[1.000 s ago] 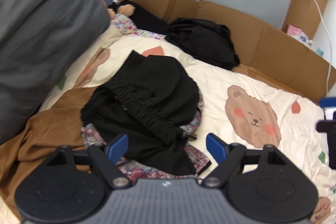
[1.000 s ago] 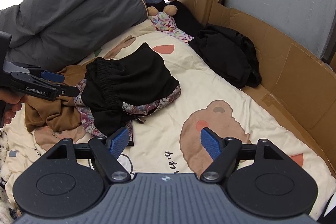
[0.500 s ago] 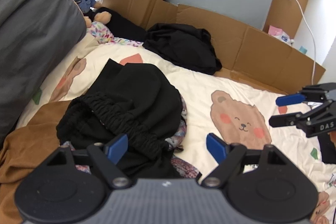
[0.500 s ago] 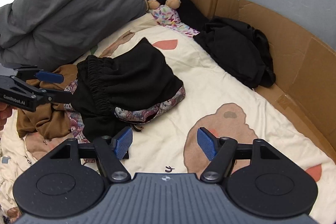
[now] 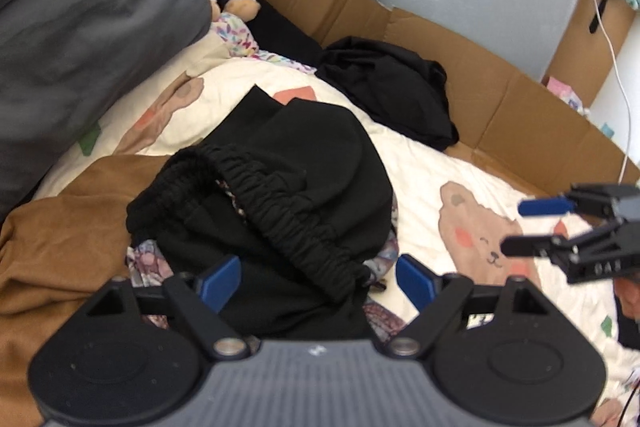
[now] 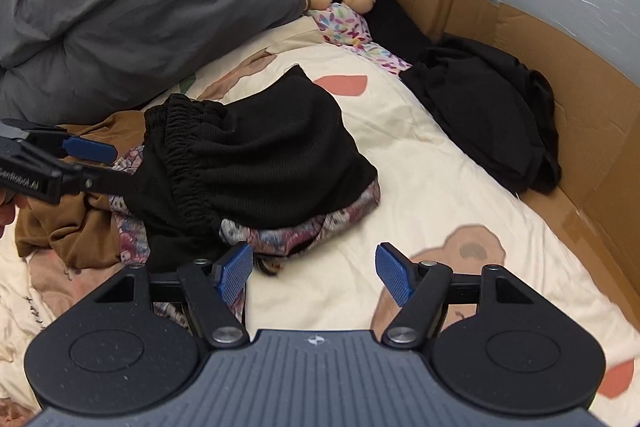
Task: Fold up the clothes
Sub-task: 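Move both tools toward the black trousers on the clothes pile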
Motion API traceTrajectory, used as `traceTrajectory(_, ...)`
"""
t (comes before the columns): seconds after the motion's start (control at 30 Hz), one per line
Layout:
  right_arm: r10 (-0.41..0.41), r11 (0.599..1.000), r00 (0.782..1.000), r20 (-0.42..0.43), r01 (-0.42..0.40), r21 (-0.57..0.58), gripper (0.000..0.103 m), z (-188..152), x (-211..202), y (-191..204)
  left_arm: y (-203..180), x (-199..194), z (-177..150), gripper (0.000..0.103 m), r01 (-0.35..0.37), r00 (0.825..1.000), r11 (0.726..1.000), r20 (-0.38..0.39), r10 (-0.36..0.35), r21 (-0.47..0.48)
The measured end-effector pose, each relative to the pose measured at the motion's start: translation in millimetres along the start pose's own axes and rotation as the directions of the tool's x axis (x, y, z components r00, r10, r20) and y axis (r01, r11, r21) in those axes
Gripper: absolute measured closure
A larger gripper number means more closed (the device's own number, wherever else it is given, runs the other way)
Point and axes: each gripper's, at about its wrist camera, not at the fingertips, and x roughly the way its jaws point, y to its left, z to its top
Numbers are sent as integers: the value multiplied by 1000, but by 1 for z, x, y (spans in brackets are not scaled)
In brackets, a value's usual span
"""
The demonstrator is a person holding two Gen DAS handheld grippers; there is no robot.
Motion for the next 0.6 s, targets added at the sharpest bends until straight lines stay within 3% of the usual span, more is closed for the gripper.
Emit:
traceTrajectory(0.17,14,1000,1000,-10,-14,-21,30,3,21,0,8,6,-4,16,1,1000,1000,-10,-1,7)
traceTrajectory(0.4,35,987,999,7,-34,-156,31,10,43,9,24,5,-5,16,-7,1000,1000,-3,7,-4)
traceTrajectory(0.6,110,944,994,-19,-111,-312,50,10,63,29,38,5,-9,16,-15,1000,1000,-4,15,-25)
